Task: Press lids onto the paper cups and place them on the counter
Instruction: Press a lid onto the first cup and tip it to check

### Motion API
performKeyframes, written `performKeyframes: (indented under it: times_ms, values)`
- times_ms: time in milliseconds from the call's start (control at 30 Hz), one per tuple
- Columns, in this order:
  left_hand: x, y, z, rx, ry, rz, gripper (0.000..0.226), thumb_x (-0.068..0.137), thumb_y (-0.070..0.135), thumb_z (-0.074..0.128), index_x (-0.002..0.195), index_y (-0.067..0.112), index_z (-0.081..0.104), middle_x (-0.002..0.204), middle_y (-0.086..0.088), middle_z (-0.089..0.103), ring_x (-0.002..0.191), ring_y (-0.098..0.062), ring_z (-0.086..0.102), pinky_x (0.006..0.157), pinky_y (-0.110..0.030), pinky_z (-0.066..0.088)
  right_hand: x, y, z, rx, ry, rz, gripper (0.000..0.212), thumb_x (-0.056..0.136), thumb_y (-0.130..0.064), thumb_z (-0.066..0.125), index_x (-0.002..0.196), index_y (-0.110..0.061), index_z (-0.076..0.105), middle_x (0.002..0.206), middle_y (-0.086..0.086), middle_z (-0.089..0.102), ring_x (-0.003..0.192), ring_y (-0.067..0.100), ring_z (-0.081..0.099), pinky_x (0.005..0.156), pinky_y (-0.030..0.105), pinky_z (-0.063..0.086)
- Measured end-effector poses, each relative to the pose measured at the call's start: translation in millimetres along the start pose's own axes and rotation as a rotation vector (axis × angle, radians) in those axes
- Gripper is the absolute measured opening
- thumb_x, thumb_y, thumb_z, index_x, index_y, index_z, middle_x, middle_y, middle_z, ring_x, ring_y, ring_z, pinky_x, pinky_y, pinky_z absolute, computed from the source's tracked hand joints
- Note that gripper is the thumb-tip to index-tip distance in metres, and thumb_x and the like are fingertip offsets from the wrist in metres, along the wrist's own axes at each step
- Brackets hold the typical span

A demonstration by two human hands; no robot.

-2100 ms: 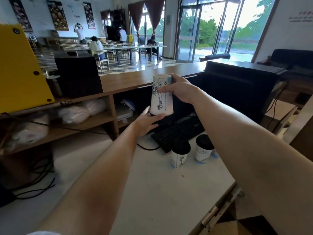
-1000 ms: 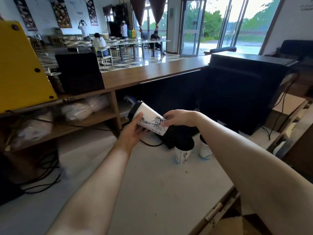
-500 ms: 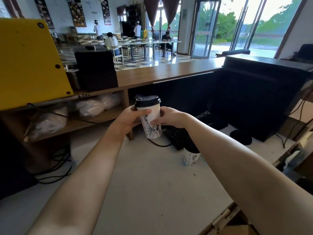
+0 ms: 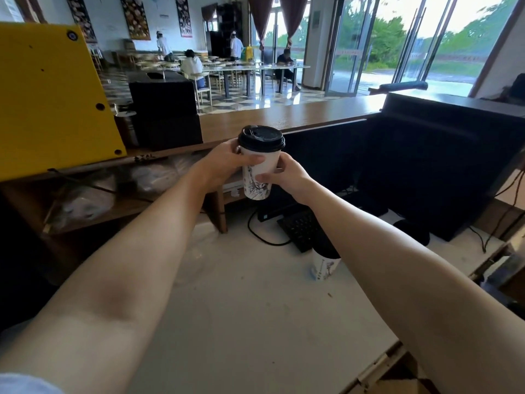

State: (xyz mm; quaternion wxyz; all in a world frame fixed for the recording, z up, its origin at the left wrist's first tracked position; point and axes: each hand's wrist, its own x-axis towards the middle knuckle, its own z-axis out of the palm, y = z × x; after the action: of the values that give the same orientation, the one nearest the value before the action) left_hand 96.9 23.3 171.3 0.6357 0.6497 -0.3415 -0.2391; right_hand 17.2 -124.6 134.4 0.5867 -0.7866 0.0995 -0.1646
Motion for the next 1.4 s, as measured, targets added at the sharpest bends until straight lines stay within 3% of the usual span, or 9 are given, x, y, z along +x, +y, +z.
performKeyframes:
  times_ms: [133, 267, 433, 567, 667, 900, 1133, 1300, 1400]
  values:
    - [-1.3, -7.3, -2.0, 0.047, 0.011, -0.003, 0.053, 0.075, 0.005, 0.074, 0.123, 0.016, 0.054, 0.118, -0.002, 0.063, 0.111, -0.017, 0.06, 0.089, -0.03, 0.052, -0.1, 7.9, 1.6, -0.014, 0.012, -0.019, 0.073, 0.065, -0.012, 0.083, 0.128, -0.01, 0.046, 0.121, 0.01, 0.061, 0.109, 0.024, 0.06, 0.092, 0.042, 0.053]
    - [-6.7, -23.1, -3.0, 0.089, 0.051, -0.032, 0.05, 0.076, 0.006, 0.073, 0.12, 0.022, 0.053, 0.114, 0.004, 0.062, 0.109, -0.015, 0.059, 0.089, -0.031, 0.052, -2.7, 24.0, 8.2, -0.048, 0.007, -0.008, 0.07, 0.066, -0.014, 0.082, 0.126, -0.012, 0.047, 0.119, 0.008, 0.062, 0.108, 0.023, 0.061, 0.091, 0.042, 0.054]
    - [-14.0, -51.9, -7.6, 0.09, 0.061, -0.073, 0.061, 0.074, 0.008, 0.076, 0.129, 0.016, 0.051, 0.121, -0.001, 0.063, 0.111, -0.014, 0.061, 0.088, -0.03, 0.055, -8.8, 50.2, 22.1, -0.04, -0.017, 0.04, 0.063, 0.068, -0.013, 0.081, 0.122, -0.014, 0.049, 0.116, 0.007, 0.063, 0.106, 0.021, 0.062, 0.087, 0.038, 0.055]
    - [-22.5, -82.0, -12.1, 0.086, 0.099, -0.103, 0.065, 0.069, 0.013, 0.081, 0.128, 0.017, 0.053, 0.121, -0.002, 0.064, 0.115, -0.018, 0.059, 0.098, -0.038, 0.05, -14.3, 74.1, 37.7, -0.018, -0.043, 0.084, 0.066, 0.069, -0.012, 0.08, 0.126, -0.012, 0.046, 0.12, 0.006, 0.061, 0.108, 0.02, 0.06, 0.087, 0.034, 0.054]
    - [-30.8, -103.8, -12.6, 0.087, 0.142, -0.149, 0.07, 0.066, 0.019, 0.082, 0.129, 0.018, 0.052, 0.123, -0.001, 0.064, 0.115, -0.02, 0.06, 0.096, -0.045, 0.049, -19.6, 90.9, 48.1, 0.022, -0.088, 0.128, 0.064, 0.071, -0.01, 0.079, 0.125, -0.013, 0.044, 0.121, 0.005, 0.059, 0.11, 0.019, 0.057, 0.088, 0.031, 0.051]
    - [-64.5, -159.5, -7.6, 0.015, 0.247, -0.289, 0.069, 0.07, 0.004, 0.078, 0.131, 0.016, 0.049, 0.122, 0.002, 0.059, 0.113, -0.017, 0.056, 0.084, -0.026, 0.05, -38.9, 143.7, 80.2, 0.064, -0.23, 0.244, 0.071, 0.071, -0.004, 0.078, 0.131, -0.014, 0.041, 0.124, 0.005, 0.057, 0.113, 0.022, 0.056, 0.092, 0.037, 0.051]
    - [-105.1, -202.5, -2.3, 0.013, 0.352, -0.417, 0.082, 0.07, 0.002, 0.079, 0.139, 0.016, 0.037, 0.132, 0.002, 0.049, 0.116, -0.015, 0.051, 0.09, -0.029, 0.046, -60.0, 185.4, 107.6, 0.003, -0.342, 0.306, 0.083, 0.071, -0.003, 0.077, 0.14, -0.014, 0.032, 0.136, 0.011, 0.05, 0.121, 0.03, 0.05, 0.099, 0.047, 0.047]
    - [-117.9, -215.0, 0.4, -0.01, 0.399, -0.434, 0.084, 0.07, -0.002, 0.077, 0.14, 0.017, 0.035, 0.131, 0.003, 0.047, 0.119, -0.014, 0.049, 0.092, -0.028, 0.045, -68.1, 198.0, 116.5, -0.028, -0.343, 0.258, 0.08, 0.073, -0.005, 0.077, 0.139, -0.013, 0.034, 0.137, 0.008, 0.049, 0.118, 0.018, 0.049, 0.092, 0.025, 0.043]
    - [-120.4, -216.4, 5.3, 0.003, 0.403, -0.434, 0.085, 0.07, -0.003, 0.077, 0.141, 0.017, 0.033, 0.132, 0.004, 0.046, 0.119, -0.012, 0.048, 0.096, -0.029, 0.045, -70.9, 199.5, 116.5, -0.008, -0.348, 0.238, 0.08, 0.073, -0.005, 0.077, 0.139, -0.012, 0.032, 0.138, 0.008, 0.047, 0.116, 0.014, 0.046, 0.092, 0.023, 0.04]
